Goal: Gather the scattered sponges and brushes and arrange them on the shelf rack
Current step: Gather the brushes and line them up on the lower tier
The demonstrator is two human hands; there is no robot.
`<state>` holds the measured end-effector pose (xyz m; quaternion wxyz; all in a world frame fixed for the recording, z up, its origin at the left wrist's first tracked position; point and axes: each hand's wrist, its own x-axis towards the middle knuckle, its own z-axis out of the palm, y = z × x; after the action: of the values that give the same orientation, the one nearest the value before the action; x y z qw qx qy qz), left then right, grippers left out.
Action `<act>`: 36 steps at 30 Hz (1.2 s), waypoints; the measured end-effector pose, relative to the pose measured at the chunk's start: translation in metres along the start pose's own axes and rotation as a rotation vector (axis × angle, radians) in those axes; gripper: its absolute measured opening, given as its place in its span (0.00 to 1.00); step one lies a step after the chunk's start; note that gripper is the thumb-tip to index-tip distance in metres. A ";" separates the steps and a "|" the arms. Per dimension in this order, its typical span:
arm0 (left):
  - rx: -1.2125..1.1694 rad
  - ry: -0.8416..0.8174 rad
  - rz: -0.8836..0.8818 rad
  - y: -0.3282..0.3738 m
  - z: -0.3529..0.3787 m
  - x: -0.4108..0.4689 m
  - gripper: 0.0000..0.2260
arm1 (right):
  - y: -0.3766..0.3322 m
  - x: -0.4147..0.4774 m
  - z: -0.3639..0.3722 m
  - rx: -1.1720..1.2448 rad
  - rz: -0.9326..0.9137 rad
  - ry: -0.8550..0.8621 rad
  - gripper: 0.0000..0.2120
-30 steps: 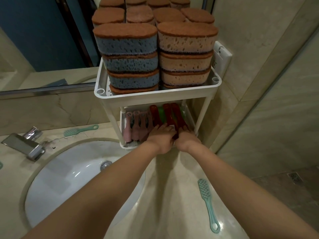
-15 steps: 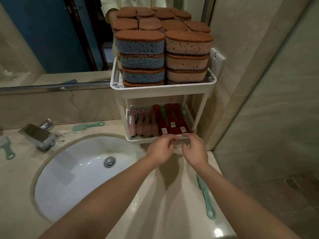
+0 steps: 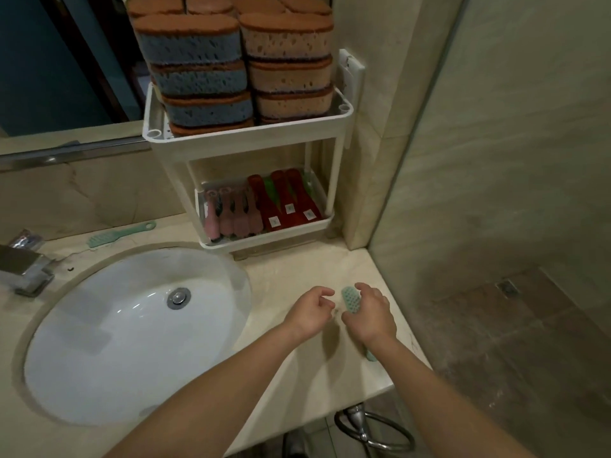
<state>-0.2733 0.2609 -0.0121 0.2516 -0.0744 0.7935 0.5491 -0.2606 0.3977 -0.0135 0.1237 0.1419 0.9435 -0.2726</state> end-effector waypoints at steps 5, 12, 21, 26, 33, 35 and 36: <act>-0.109 -0.019 -0.095 -0.001 0.015 -0.004 0.14 | 0.013 -0.005 0.003 -0.065 0.029 -0.028 0.30; -0.166 -0.050 -0.178 0.003 0.020 -0.007 0.14 | 0.021 -0.006 0.009 -0.077 0.046 -0.046 0.26; -0.265 -0.024 -0.224 0.005 0.004 -0.014 0.15 | 0.007 -0.005 0.015 -0.125 0.053 -0.063 0.21; -0.320 0.002 -0.247 0.000 -0.003 -0.017 0.12 | -0.003 -0.006 0.019 -0.032 0.025 -0.124 0.08; -0.288 0.177 -0.165 -0.012 -0.031 -0.020 0.15 | -0.045 -0.006 0.033 0.315 -0.050 -0.249 0.04; -0.277 0.225 -0.141 -0.018 -0.048 -0.023 0.14 | -0.065 -0.009 0.037 0.397 -0.077 -0.298 0.10; -0.281 0.253 -0.130 -0.022 -0.057 -0.025 0.13 | -0.076 -0.011 0.039 0.425 -0.093 -0.320 0.14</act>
<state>-0.2611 0.1971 -0.0026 0.1720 -0.2281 0.7279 0.6234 -0.2695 0.3119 -0.0059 0.2261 0.0762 0.8390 -0.4891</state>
